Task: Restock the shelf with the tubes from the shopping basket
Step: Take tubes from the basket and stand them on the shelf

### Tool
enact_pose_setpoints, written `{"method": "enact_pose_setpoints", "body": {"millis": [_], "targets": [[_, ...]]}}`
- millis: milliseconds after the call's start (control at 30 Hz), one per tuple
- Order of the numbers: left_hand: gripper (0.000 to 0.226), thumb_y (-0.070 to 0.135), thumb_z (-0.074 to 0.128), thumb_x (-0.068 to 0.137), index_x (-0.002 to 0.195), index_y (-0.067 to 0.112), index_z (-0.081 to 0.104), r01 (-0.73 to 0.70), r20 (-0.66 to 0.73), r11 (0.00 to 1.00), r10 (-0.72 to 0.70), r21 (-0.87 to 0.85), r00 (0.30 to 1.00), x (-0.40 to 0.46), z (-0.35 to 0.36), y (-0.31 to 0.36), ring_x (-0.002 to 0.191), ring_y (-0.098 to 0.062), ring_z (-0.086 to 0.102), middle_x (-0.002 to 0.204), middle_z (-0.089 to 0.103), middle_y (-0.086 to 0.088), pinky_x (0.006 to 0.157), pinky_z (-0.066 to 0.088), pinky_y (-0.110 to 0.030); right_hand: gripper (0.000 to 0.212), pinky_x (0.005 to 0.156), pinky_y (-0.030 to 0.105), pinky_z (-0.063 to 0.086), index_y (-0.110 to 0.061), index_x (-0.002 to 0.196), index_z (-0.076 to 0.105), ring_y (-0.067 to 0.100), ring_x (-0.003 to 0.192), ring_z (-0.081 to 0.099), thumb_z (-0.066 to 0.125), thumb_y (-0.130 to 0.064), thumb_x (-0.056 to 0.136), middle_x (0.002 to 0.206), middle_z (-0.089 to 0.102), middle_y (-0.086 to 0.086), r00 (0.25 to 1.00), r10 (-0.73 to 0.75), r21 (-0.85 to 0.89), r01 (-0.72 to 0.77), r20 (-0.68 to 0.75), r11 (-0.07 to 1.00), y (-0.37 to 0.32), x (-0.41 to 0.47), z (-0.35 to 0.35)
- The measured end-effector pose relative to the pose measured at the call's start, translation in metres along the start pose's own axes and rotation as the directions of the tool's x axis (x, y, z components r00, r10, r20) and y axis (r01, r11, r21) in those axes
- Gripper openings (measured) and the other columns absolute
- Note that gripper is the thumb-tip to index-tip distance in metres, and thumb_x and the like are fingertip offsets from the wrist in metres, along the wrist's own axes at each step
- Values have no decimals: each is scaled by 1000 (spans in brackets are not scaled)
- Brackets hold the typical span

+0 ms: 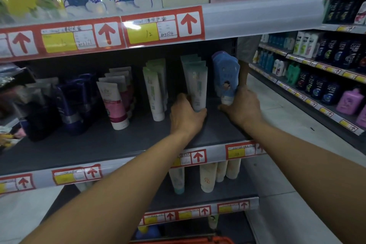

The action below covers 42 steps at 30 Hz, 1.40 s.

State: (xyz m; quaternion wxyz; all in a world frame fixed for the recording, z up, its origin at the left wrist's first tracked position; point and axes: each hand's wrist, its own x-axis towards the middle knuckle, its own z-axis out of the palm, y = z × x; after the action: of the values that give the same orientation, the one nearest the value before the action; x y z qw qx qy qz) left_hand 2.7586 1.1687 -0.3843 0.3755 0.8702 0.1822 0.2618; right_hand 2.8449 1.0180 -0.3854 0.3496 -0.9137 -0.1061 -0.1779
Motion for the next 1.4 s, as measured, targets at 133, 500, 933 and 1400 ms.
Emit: {"method": "enact_pose_setpoints", "body": {"millis": [133, 500, 933, 1400], "targets": [[60, 33, 85, 84, 131, 15, 53, 0, -5, 1000, 0, 3, 1000, 1, 2, 0, 126, -27, 62, 138, 63, -7, 101, 55, -42, 76, 81, 37, 53, -5, 124, 54, 34, 110, 64, 94, -36, 67, 120, 65, 17, 1000, 16, -7, -16, 4, 1000, 0, 0, 0], [70, 28, 88, 82, 140, 13, 52, 61, 119, 998, -60, -8, 991, -9, -25, -1, 128, -24, 60, 139, 62, -6, 105, 52, -34, 86, 89, 41, 54, -2, 132, 48, 35, 113, 61, 91, -44, 70, 125, 59, 19, 988, 76, -135, -58, 131, 989, -14, -10, -19], [37, 26, 79, 88, 120, 21, 63, 7, 103, 1000, -6, -9, 995, -54, -110, -20, 100, -15, 65, 104, 68, 4, 85, 52, -27, 30, 76, 42, 47, -4, 117, 53, 42, 105, 62, 55, -24, 95, 118, 61, 23, 997, -40, -264, 55, 60, 963, -62, -54, -73], [22, 31, 79, 86, 99, 28, 61, 50, -63, 999, -50, 4, 997, -97, -242, -66, 92, -19, 66, 92, 68, 5, 85, 54, -35, 27, 75, 43, 55, -11, 110, 62, 39, 103, 65, 60, -31, 93, 111, 65, 15, 968, -211, -258, 241, 139, 936, -185, -144, -45]]}}
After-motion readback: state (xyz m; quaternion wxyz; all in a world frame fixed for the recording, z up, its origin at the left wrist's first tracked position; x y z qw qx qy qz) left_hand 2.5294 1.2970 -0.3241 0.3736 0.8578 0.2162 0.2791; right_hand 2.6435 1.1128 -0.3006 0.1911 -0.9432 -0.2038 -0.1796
